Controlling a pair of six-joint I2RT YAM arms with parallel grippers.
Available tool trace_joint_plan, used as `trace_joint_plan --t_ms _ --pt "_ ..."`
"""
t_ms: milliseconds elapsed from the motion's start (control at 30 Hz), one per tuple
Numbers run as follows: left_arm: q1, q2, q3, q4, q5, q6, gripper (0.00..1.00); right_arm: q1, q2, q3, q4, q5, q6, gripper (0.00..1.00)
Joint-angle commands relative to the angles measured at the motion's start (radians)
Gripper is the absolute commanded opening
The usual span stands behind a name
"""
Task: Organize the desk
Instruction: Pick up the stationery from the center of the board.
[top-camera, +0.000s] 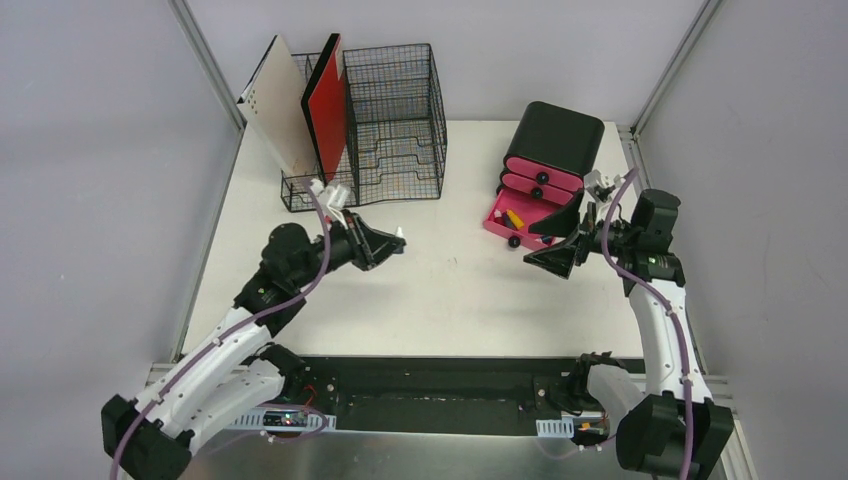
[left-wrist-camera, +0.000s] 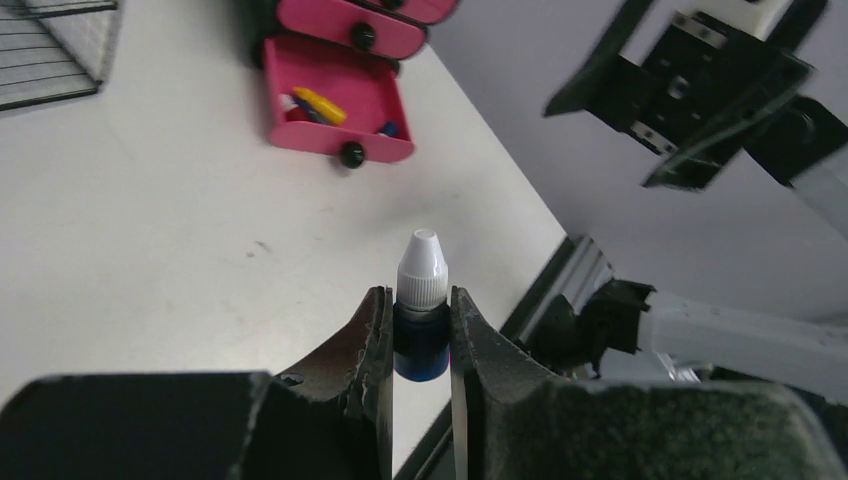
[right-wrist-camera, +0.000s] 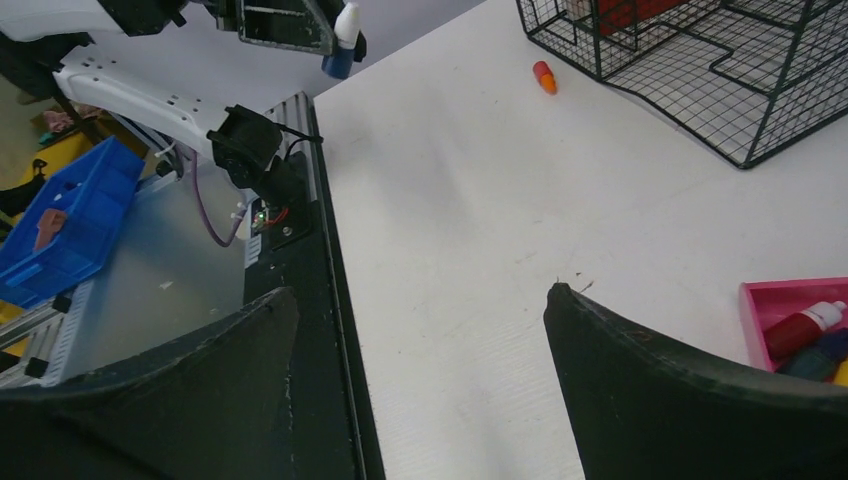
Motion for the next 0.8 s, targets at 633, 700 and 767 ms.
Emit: trace_joint_plan --t_ms 633,700,767 --pt "-0.636 0.622 0.334 0.358 -0.299 0.536 0.00 0.107 0.113 0.056 0.024 0.002 0.163 0.96" --pt "-0.637 0.641 0.351 0.346 -0.300 0.541 0.00 0.119 0.116 0.059 0.004 0.027 0.153 0.96" --pt "-0.638 0.652 0.363 0.340 -0.298 0.543 0.00 0.130 0.122 0.063 -0.022 0.050 0.119 0.94"
